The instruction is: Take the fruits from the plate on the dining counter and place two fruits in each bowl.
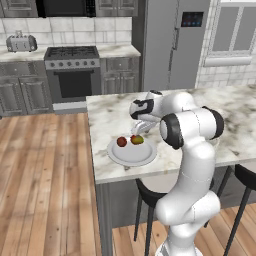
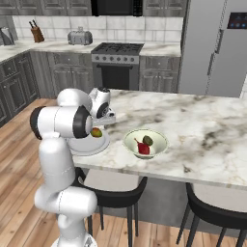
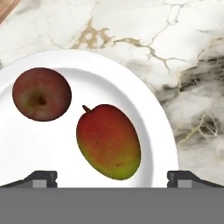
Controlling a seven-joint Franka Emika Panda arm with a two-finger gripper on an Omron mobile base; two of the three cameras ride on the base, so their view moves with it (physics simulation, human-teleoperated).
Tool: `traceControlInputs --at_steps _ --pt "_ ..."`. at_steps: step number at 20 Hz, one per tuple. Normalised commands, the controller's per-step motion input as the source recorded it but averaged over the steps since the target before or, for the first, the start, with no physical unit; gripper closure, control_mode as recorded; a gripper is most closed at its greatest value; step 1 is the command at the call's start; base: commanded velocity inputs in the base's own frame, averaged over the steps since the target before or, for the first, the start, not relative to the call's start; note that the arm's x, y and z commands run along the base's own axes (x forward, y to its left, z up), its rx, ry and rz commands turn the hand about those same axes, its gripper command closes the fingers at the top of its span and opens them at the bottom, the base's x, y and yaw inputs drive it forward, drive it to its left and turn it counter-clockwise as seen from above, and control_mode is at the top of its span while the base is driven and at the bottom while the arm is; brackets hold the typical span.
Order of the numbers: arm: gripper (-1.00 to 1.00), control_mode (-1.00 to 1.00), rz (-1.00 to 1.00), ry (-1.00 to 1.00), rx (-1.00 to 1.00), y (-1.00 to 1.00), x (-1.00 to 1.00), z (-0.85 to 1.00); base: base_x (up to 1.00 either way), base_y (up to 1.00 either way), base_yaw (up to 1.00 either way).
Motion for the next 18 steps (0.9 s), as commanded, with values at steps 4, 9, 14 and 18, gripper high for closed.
traceControlInputs --at_steps 4,9,14,18 --pt "-1.0 -1.0 0.01 0.01 0.0 0.07 0.3 -0.2 0.0 0.0 0.0" --pt "-1.0 -1.0 0.01 0.1 0.0 0.09 0.0 -0.13 0.0 0.0 0.0" --pt "-1.0 -1.0 0.03 0.05 0.0 0.0 0.0 -0.21 0.0 0.0 0.0" --pt "-1.0 -1.0 0.04 0.0 0.0 0.02 0.0 -0.3 0.0 0.0 0.0"
